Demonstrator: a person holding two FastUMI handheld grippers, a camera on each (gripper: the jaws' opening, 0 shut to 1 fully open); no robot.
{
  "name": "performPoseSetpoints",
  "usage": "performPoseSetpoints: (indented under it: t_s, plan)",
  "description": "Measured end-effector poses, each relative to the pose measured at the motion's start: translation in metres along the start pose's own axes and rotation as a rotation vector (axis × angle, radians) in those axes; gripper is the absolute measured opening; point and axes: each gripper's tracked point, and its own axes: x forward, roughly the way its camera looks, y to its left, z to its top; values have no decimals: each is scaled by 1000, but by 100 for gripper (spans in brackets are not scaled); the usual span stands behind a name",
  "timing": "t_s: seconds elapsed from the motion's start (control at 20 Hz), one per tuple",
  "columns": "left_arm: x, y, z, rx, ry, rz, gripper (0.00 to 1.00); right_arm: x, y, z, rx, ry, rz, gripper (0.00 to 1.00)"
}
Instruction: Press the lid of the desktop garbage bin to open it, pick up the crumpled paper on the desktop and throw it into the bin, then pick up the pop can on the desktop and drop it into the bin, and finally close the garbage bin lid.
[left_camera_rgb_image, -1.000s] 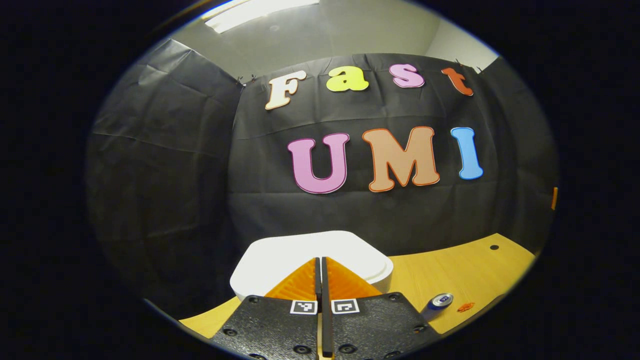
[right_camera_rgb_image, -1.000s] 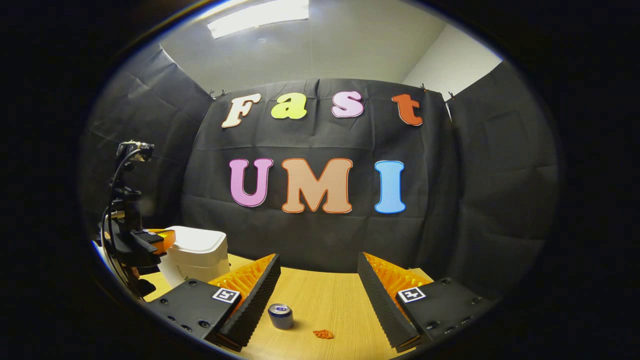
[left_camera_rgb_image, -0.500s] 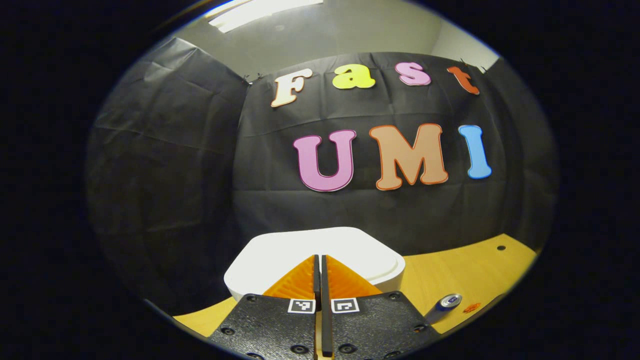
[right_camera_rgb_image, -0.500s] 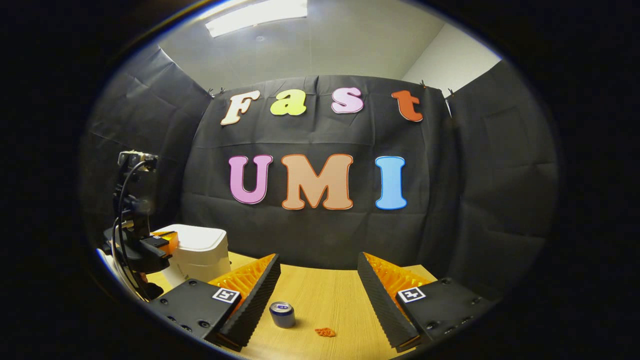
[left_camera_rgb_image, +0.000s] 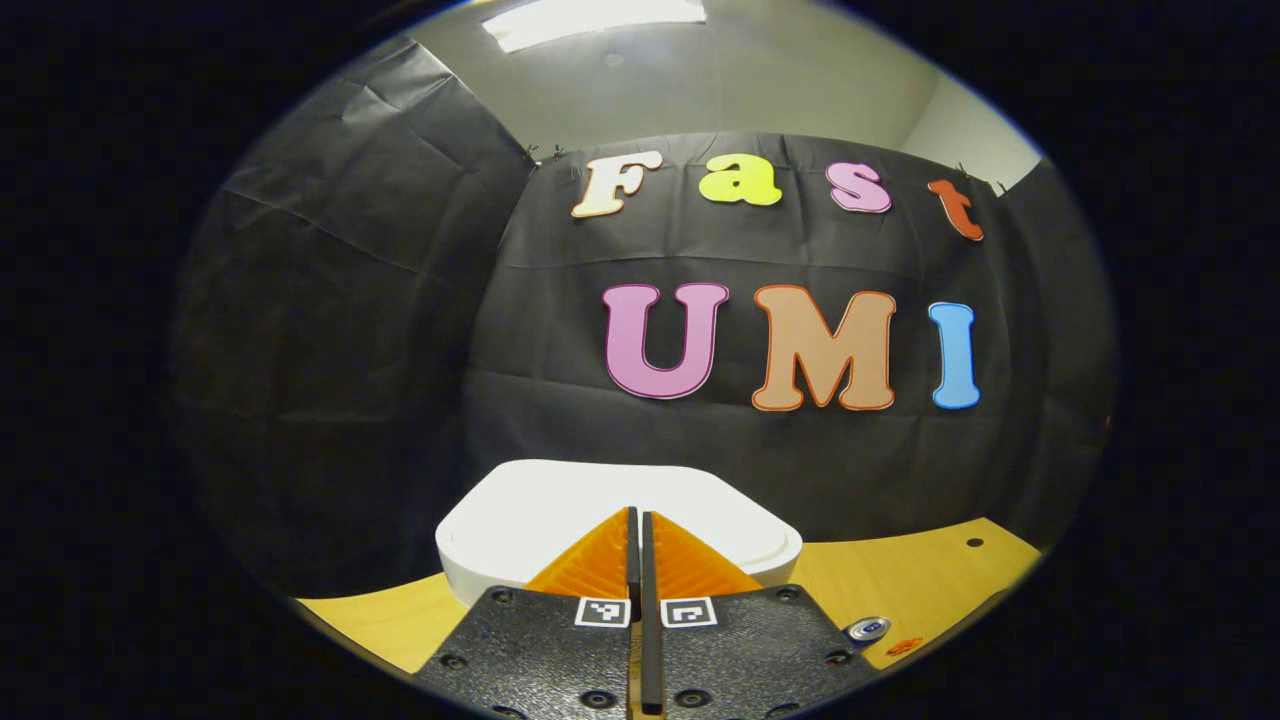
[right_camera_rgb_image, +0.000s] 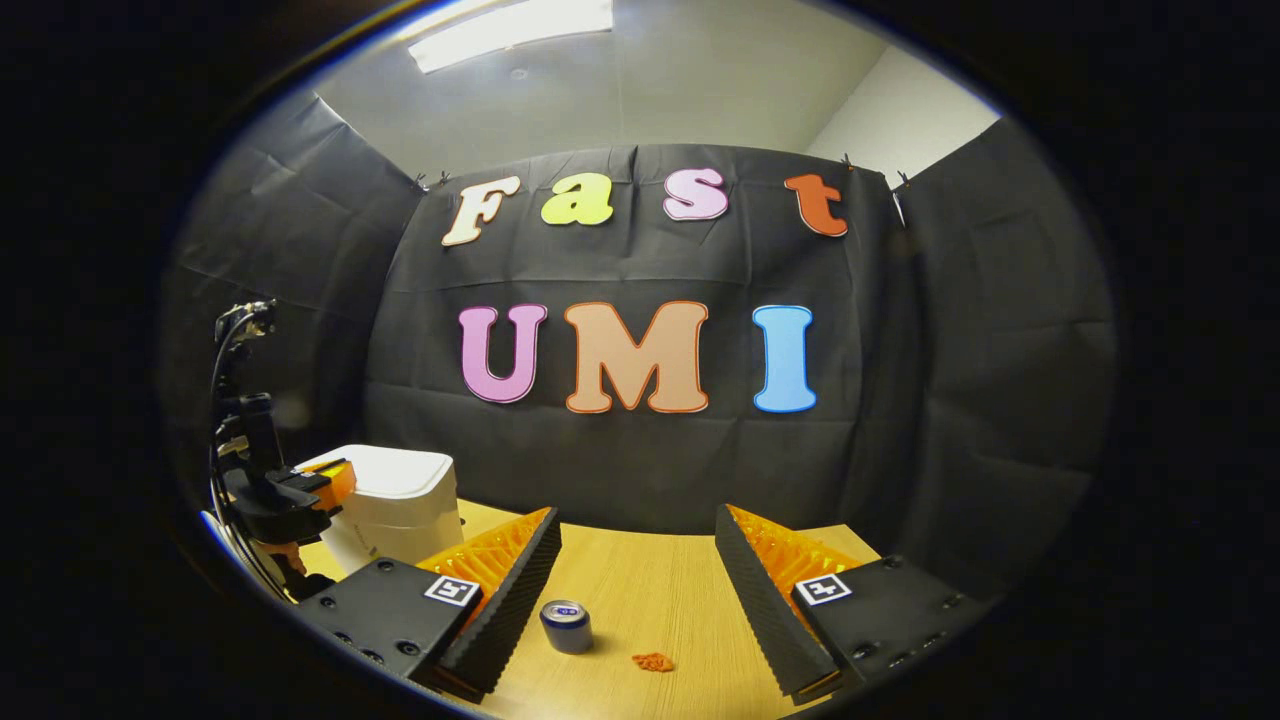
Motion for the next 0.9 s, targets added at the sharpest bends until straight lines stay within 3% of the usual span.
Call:
performPoseSetpoints:
  t_s: [0.1, 0.4, 0.65, 0.9]
  plan:
    - [2, 1, 11, 47, -23, 15, 0, -1, -1, -1, -2, -1, 4, 98]
    - [4, -8, 36, 56, -59, 1, 2, -3, -9, -15, -2, 28, -13, 98]
    - [-5, -24, 78, 67, -145, -50, 2, 1, -18, -37, -6, 73, -28, 98]
    - [-26, -40, 81, 56, -152, -93, 3, 8, -24, -60, -24, 109, -26, 99]
